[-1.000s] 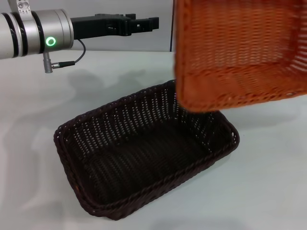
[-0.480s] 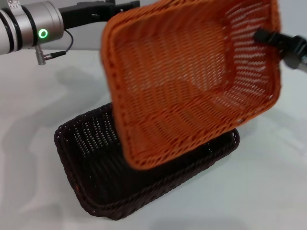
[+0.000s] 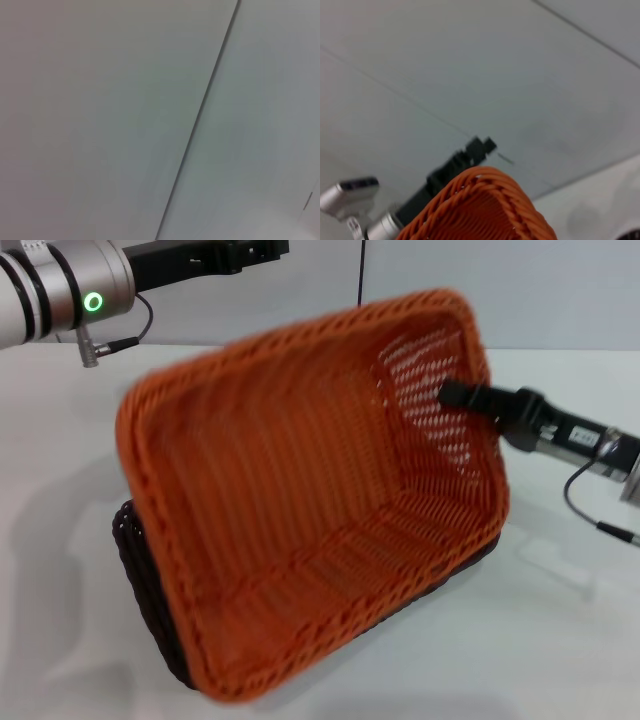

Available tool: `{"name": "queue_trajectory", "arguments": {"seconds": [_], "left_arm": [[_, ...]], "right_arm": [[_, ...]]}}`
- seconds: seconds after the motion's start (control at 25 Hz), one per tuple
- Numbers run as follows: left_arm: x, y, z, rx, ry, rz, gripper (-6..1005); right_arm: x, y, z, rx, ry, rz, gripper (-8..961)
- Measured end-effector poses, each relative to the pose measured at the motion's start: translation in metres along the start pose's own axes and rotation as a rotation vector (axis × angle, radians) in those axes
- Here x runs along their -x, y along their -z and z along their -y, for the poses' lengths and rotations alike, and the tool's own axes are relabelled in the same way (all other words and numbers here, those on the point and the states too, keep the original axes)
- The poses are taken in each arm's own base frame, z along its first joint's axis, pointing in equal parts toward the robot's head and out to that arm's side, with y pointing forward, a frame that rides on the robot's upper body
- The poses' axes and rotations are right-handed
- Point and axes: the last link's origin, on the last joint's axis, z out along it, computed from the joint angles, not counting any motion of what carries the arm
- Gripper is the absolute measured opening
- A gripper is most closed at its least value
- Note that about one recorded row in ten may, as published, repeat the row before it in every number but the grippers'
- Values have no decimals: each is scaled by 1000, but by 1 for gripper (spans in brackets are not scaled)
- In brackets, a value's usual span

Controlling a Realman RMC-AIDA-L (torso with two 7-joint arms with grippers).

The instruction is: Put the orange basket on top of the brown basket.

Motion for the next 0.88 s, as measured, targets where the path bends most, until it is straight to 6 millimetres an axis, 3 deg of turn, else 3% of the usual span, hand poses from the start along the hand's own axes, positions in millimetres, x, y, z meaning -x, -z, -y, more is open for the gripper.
{"name": "queue_trajectory", "arguments": {"seconds": [0.16,0.48,0.6,0.8,0.88], "left_arm": [[0,-2,-2,4,1,3,841],[6,-3,-3,13,15,14,841],[8,-1,-2,13,29,6,841],[11,7,3,6,65,-35,841],[11,7,3,6,65,-35,841]], "right_arm": [[-5,-2,1,-10,6,-32,246],[-4,14,10,-52,-3,-18,394],[3,28,18,-103,10,24,450],[27,63,32,-215,138,171,649],[33,70,34,-235,158,207,649]]}}
